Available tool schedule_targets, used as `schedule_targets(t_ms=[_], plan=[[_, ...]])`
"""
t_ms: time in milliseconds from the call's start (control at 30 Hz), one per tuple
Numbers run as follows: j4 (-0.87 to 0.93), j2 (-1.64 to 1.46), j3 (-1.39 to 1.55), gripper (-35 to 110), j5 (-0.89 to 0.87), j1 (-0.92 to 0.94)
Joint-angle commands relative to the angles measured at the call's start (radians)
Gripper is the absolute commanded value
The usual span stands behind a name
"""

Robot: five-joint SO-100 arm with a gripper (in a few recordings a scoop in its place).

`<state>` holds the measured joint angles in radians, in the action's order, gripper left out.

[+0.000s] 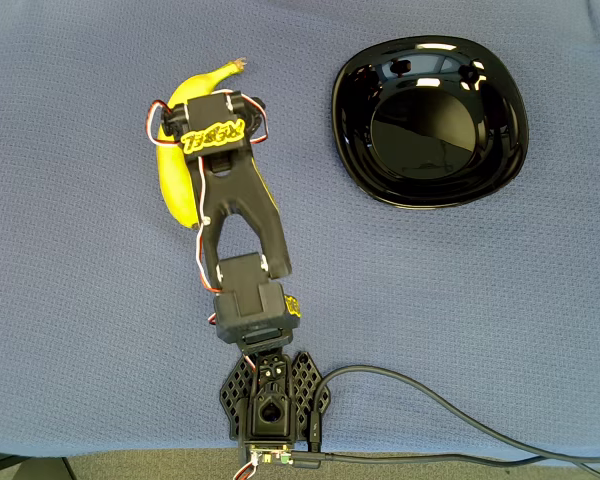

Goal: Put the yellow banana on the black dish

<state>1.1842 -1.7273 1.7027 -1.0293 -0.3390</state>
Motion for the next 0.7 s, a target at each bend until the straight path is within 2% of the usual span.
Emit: schedule_targets(t_ms=[0, 200, 433, 667], plan=[[0.040, 0.043, -0.129, 37, -0.098, -0.046], [0.089, 0.137, -0.227, 45, -0.236, -0.118], [0.166, 0.252, -0.387, 46, -0.371, -0.176], [0.140, 0.302, -0.509, 48, -0.506, -0.229]])
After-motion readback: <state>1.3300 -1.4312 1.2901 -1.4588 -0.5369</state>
